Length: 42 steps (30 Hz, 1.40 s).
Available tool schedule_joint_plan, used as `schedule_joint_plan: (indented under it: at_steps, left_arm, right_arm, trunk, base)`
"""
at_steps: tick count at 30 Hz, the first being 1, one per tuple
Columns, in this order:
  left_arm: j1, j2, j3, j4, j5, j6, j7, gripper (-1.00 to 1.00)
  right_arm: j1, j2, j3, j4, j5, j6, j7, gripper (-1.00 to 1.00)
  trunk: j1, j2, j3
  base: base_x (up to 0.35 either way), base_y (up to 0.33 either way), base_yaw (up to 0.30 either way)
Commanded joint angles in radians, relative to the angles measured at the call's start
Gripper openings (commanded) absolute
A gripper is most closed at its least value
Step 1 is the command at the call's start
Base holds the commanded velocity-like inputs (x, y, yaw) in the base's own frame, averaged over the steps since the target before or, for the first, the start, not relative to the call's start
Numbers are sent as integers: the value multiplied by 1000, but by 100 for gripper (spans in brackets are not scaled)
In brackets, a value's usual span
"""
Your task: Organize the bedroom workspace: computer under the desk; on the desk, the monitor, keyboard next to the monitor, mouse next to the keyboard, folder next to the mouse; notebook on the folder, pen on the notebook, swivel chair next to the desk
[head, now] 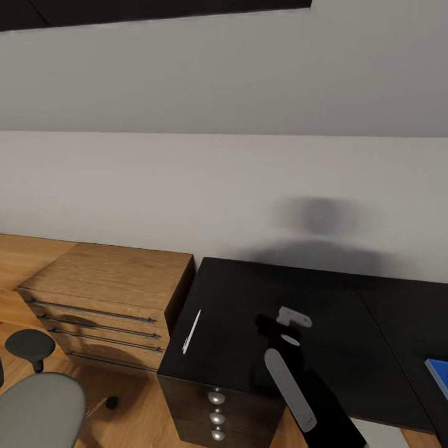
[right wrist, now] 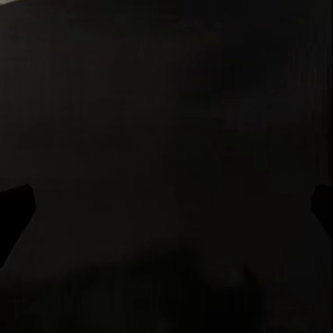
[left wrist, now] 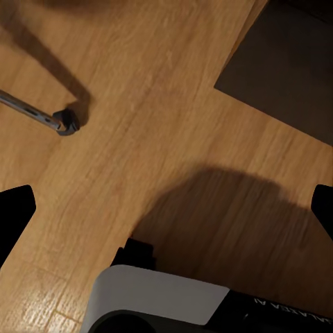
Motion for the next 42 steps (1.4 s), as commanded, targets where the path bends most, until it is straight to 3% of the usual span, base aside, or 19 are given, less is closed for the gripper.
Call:
schedule_joint_plan:
  at_steps: [1,6,9,10,18,20,36,42]
  left_arm:
    - [-1,0,0,0,5,-3,2,100]
    - [-1,0,0,0,6,-4,2,100]
    - [0,-1,-1,0,5,-5,2,100]
    - [0,-2,-1,0,4,-6,2,100]
    - [0,-2,-1,0,3,-6,2,100]
    - [0,-2,-1,0,3,-6,2,100]
    - [0,-5,-2,0,2,-4,1,100]
    - [-1,-6,-3,0,2,-6,-1,100]
  right_arm:
    - [-1,2,1,-3,-4,3,-11,100]
    - [-1,11,24,-15,-4,14,-26,100]
    - [-1,13,59,-21,-4,31,-61,100]
    - [-1,13,102,-25,-4,35,-104,100]
    - [-1,17,165,-30,-5,37,-122,100]
    - [-1,19,199,-30,-4,36,-123,100]
    - [-1,20,277,-24,0,37,-121,100]
    - [-1,15,330,-24,5,33,-122,100]
  trunk:
    - [0,-1,-1]
    - [0,-1,-1]
    - [0,-1,-1]
    - [0,-1,-1]
    - [0,-1,-1]
    - [0,-1,-1]
    - [0,-1,-5]
    - [0,-1,-6]
  base:
    - [0,0,0]
    - [0,0,0]
    - [0,0,0]
    - [0,0,0]
    - [0,0,51]
    - [0,0,211]
    - [0,0,253]
    - [0,0,58]
